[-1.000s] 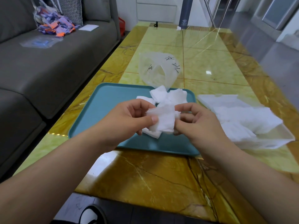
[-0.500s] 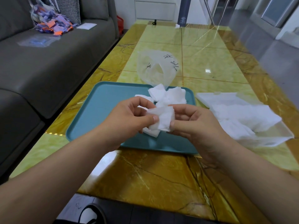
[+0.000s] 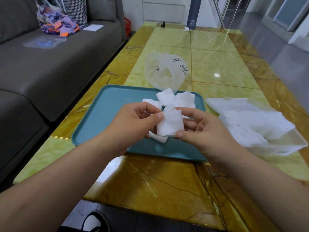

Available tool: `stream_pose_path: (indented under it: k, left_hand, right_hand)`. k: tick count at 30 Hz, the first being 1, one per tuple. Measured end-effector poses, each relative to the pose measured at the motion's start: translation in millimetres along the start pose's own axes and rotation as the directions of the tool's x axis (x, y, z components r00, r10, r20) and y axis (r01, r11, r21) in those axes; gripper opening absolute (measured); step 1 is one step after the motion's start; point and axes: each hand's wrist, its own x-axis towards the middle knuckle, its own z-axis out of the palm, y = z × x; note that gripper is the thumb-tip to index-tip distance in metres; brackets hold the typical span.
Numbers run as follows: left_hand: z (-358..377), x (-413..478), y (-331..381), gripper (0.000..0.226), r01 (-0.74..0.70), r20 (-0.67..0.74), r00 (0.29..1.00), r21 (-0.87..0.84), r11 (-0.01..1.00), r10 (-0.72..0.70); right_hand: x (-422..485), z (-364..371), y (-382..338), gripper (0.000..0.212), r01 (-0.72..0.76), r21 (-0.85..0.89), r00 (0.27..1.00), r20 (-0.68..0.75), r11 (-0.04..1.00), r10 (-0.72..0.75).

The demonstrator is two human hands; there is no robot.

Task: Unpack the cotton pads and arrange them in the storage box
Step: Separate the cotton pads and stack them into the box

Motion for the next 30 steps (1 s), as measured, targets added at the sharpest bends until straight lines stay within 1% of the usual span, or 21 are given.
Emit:
stream_pose_path:
  k: [6,10,16,17,19,21,23,27,30]
  left_hand:
    - [-3.0,0.9,0.5,0.008,0.007,-0.016,1.0,0.022,1.0,-0.007]
    - [-3.3,-0.1,1.8,0.008,0.011,-0.017,1.0,0.036,0.999,-0.01]
    - [-9.4,3.1,5.6,0.009,-0.013,-0.113,0.993,0.079,0.997,0.022]
    - [-11.4,3.2,7.3,0.009,-0.015,-0.113,0.993,0.07,0.997,0.023]
    - [-13.4,1.8,11.1,0.009,-0.025,-0.049,0.998,0.04,0.999,0.027]
    - [-11.6,-1.3,13.9,0.009,-0.035,0.049,0.998,0.053,0.998,0.033]
    - [-8.1,-3.7,14.0,0.009,-0.043,0.105,0.994,0.07,0.997,0.036]
    - [-3.5,-1.7,10.0,0.007,-0.036,0.107,0.994,0.122,0.992,0.023]
    - [-2.0,-1.1,7.6,0.007,-0.034,0.083,0.996,0.149,0.988,0.021]
  right_hand:
    - [1.1,-0.4,1.7,0.056,-0.051,0.048,0.999,-0.014,0.998,0.052]
    - [2.0,-2.4,1.3,0.056,-0.076,0.049,0.995,-0.059,0.996,0.079]
    - [3.2,-3.4,3.9,0.058,-0.11,0.018,0.983,-0.147,0.994,0.111]
    - [3.4,-3.7,3.8,0.059,-0.112,0.011,0.98,-0.161,0.994,0.113]
    - [3.6,-3.2,3.6,0.059,-0.111,-0.007,0.979,-0.175,0.994,0.108]
    - [4.1,-2.1,4.1,0.057,-0.104,-0.011,0.98,-0.173,0.994,0.101]
    - [3.8,-0.6,4.7,0.055,-0.096,-0.005,0.981,-0.169,0.995,0.094]
    - [3.3,0.4,4.1,0.055,-0.087,0.008,0.988,-0.131,0.996,0.087]
    - [1.9,0.7,3.4,0.056,-0.075,0.043,0.991,-0.104,0.996,0.079]
